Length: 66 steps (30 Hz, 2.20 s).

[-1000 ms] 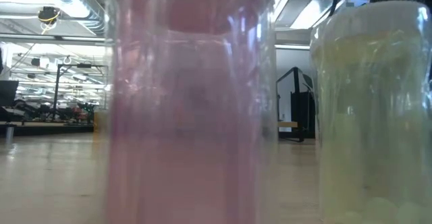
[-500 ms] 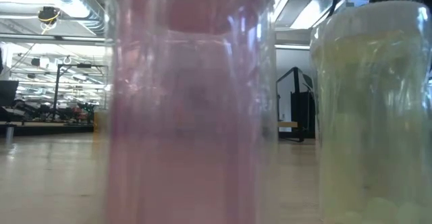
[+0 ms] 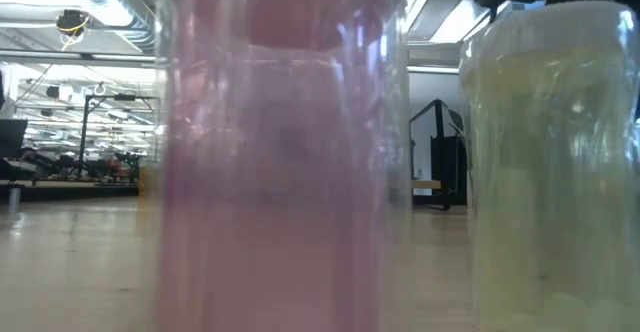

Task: Pick and place medicine bottles onto shelf by color
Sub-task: Put the top yellow pill bottle on the shelf

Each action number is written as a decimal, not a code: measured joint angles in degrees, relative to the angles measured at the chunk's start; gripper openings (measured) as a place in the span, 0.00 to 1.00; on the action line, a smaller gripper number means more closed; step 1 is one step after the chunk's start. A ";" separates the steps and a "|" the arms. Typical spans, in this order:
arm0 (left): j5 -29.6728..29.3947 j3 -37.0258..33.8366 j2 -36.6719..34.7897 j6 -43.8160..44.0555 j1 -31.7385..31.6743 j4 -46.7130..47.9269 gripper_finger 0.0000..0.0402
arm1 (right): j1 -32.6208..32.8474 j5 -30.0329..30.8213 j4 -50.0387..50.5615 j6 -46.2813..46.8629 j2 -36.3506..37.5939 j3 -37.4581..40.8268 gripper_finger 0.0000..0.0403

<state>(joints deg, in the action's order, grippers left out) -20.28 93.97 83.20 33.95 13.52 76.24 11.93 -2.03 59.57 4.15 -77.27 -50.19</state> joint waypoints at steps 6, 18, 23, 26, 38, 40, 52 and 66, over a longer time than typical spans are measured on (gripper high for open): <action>-0.01 0.00 0.00 0.00 0.02 -0.01 0.34 | 0.02 -0.04 0.02 -0.07 -2.54 0.00 0.59; -0.01 0.00 0.00 -0.02 0.01 0.01 0.34 | 0.02 -1.06 0.24 -0.09 -5.23 0.00 0.59; 0.01 0.00 0.00 -0.02 0.00 0.01 0.34 | 0.01 -1.05 0.26 0.08 -5.23 0.00 0.59; -0.01 0.00 0.00 -0.03 0.01 0.01 0.34 | 0.02 -1.05 0.26 0.13 -5.23 0.00 0.59; -0.01 0.00 0.00 -0.04 0.01 0.01 0.34 | 0.02 -1.05 0.26 2.56 -5.23 0.00 0.59; 0.01 0.00 0.00 -0.04 0.01 0.01 0.34 | 0.00 -1.05 0.26 3.26 -5.23 0.00 0.59; 0.01 0.00 0.00 -0.07 0.00 0.01 0.34 | 0.01 -1.05 0.26 5.05 -5.25 0.00 0.59; 0.01 0.00 0.00 -0.07 0.00 0.01 0.34 | 0.00 -1.02 0.31 7.84 -5.25 0.00 0.59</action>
<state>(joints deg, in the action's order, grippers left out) -20.27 93.97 83.20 33.89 13.52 76.25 11.92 -3.05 59.88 11.99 -82.52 -50.19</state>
